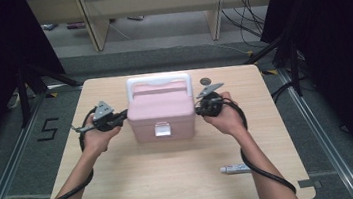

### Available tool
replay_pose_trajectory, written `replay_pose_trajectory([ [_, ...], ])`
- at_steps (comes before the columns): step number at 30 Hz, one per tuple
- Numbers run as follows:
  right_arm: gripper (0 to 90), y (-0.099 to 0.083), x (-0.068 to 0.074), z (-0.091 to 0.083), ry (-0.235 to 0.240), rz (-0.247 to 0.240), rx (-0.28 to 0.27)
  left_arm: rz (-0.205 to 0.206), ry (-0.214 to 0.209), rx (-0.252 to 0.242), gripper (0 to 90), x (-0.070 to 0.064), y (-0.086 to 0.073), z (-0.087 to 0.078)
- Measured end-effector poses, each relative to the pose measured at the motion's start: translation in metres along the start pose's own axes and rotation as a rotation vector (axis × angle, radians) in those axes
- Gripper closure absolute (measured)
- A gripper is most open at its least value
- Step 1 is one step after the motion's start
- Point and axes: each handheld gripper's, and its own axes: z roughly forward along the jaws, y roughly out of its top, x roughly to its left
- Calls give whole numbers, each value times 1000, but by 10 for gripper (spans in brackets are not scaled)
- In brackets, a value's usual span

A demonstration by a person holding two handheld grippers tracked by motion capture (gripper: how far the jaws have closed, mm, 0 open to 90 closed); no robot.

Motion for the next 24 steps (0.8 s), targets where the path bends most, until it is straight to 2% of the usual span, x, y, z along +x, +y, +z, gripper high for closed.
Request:
replay_pose_trajectory([
  [1,900,-5,-4,-6,0,-5,4,8,-24,-6,899,-11,2,6],
  [2,900,-15,-9,-15,-8,7,7,-4,-28,2,899,-19,3,9],
  [4,900,-30,-17,-30,-12,57,25,4,-61,4,899,-38,7,19],
  [5,900,-37,-24,-37,-28,42,14,12,-76,5,899,-46,9,24],
  [6,900,-44,-25,-44,-27,87,30,19,-85,7,899,-51,11,28],
  [7,900,-49,-30,-48,-35,65,19,26,-99,11,898,-59,13,33],
  [8,900,-61,-39,-60,-55,78,26,31,-114,13,899,-66,15,38],
  [10,900,-66,-43,-65,-68,88,28,61,-137,22,898,-80,21,49],
  [11,900,-74,-52,-77,-78,99,58,72,-142,25,898,-85,23,53],
  [12,900,-74,-52,-77,-78,99,58,78,-144,28,898,-88,24,56],
  [13,900,-77,-53,-78,-92,120,51,81,-154,28,898,-92,26,61],
  [14,900,-79,-53,-84,-96,144,86,79,-156,29,898,-95,27,63],
  [15,900,-81,-57,-86,-110,103,84,78,-161,29,898,-98,28,65],
  [17,900,-86,-56,-93,-123,104,93,81,-172,30,898,-105,28,68],
  [19,900,-94,-56,-98,-138,100,82,80,-190,33,898,-111,27,70],
  [24,900,-112,-56,-111,-174,156,55,102,-218,35,898,-124,27,74],
])
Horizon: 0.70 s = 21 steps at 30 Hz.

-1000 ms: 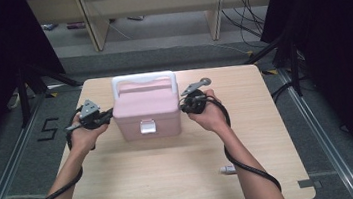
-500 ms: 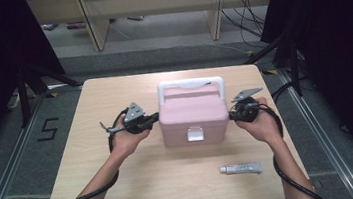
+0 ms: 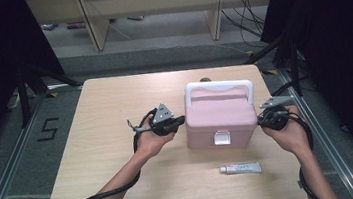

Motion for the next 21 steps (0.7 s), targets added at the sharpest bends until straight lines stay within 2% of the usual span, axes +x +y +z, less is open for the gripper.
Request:
replay_pose_trajectory([
  [1,900,-1,0,-1,-1,20,-1,-2,7,2,898,-2,0,0],
  [3,900,-3,-1,-1,-9,7,-12,-2,10,2,898,-3,0,1],
  [6,900,-4,0,0,-9,34,-14,-13,-3,-3,898,-7,-2,0],
  [9,900,-6,-1,-1,-39,38,-11,26,13,7,898,-12,1,4],
  [14,900,-10,-3,-5,-61,36,-12,33,13,12,898,-14,4,9],
  [15,900,-13,-4,-5,-49,63,-27,38,10,17,898,-14,3,8],
  [16,900,-13,-4,-5,-49,63,-27,34,4,16,898,-15,2,8],
  [17,900,-13,-4,-5,-39,84,-26,24,-2,14,898,-15,0,7],
  [19,900,-12,-5,-4,-39,83,-19,25,-8,19,897,-15,-3,8],
  [21,900,-13,-6,-1,-50,55,-28,35,-6,18,888,-13,-4,7],
])
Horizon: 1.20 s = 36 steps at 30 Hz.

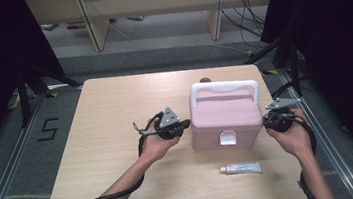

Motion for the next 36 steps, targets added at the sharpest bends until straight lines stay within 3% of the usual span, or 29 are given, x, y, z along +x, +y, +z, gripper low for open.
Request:
replay_pose_trajectory([
  [2,900,-1,0,0,3,6,-7,5,5,-3,843,1,0,-2],
  [3,897,-2,0,-1,5,11,-16,1,7,-5,721,3,-1,-5],
  [4,897,-2,0,-1,5,11,-16,-10,11,-8,721,3,-2,-8],
  [5,859,-3,0,-3,4,16,-17,-12,22,-11,673,5,-5,-14],
  [6,795,-5,0,-7,-23,-3,9,-43,24,-23,600,7,-10,-25],
  [7,795,-5,0,-7,-23,-3,9,-43,24,-23,564,7,-10,-25],
  [9,756,-10,-1,-13,-32,-2,7,-124,18,-46,527,9,-17,-38],
  [10,730,-11,1,-16,-34,22,16,-144,22,-51,495,10,-19,-42],
  [11,717,-13,-2,-17,-45,-9,5,-161,26,-57,469,11,-21,-46],
  [12,690,-18,-3,-21,-58,-10,-4,-186,31,-56,412,12,-24,-51],
  [14,671,-21,-3,-24,-58,3,-5,-225,39,-67,383,12,-27,-56],
  [15,668,-23,-5,-25,-72,-35,-16,-232,42,-76,377,12,-28,-60],
  [16,668,-23,-5,-25,-72,-35,-16,-232,42,-76,368,12,-28,-60],
  [17,659,-26,1,-27,-59,6,-2,-239,42,-80,362,12,-28,-64],
  [18,659,-26,1,-27,-59,6,-2,-239,42,-80,357,12,-28,-64],
  [19,657,-27,-1,-28,-71,-45,-11,-243,36,-88,357,12,-27,-66],
  [21,653,-29,7,-32,-57,-5,6,-249,37,-92,356,12,-26,-70],
  [24,658,-31,12,-36,-54,-21,18,-251,36,-103,356,14,-24,-74],
  [26,668,-33,19,-38,-19,-18,41,-262,34,-113,358,14,-22,-75],
  [27,671,-33,20,-38,-15,-41,41,-268,30,-118,358,14,-22,-75],
  [28,673,-34,24,-38,5,-27,58,-273,28,-123,360,13,-21,-75],
  [29,677,-35,27,-38,18,-50,77,-282,26,-128,367,13,-20,-74],
  [36,708,-39,38,-41,56,-74,89,-302,5,-149,404,10,-9,-69],
])
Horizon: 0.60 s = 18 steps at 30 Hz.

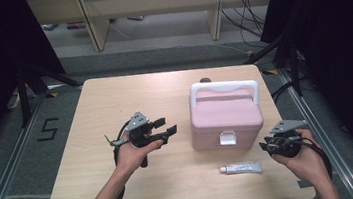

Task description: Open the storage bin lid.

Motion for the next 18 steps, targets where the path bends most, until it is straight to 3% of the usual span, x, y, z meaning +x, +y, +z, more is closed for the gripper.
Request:
replay_pose_trajectory([
  [7,745,1,10,-1,17,-19,-12,8,-45,-27,440,-16,21,9],
  [8,742,2,17,-2,29,13,-12,12,-56,-25,448,-20,30,16],
  [9,738,2,18,-2,31,14,-16,12,-56,-25,450,-20,30,16],
  [10,734,2,17,0,29,-27,-27,13,-61,-24,454,-21,34,21],
  [13,726,1,22,0,43,-2,-11,20,-56,-12,466,-22,45,36],
  [18,723,0,20,1,56,-25,-33,32,-39,2,495,-21,63,59],
])
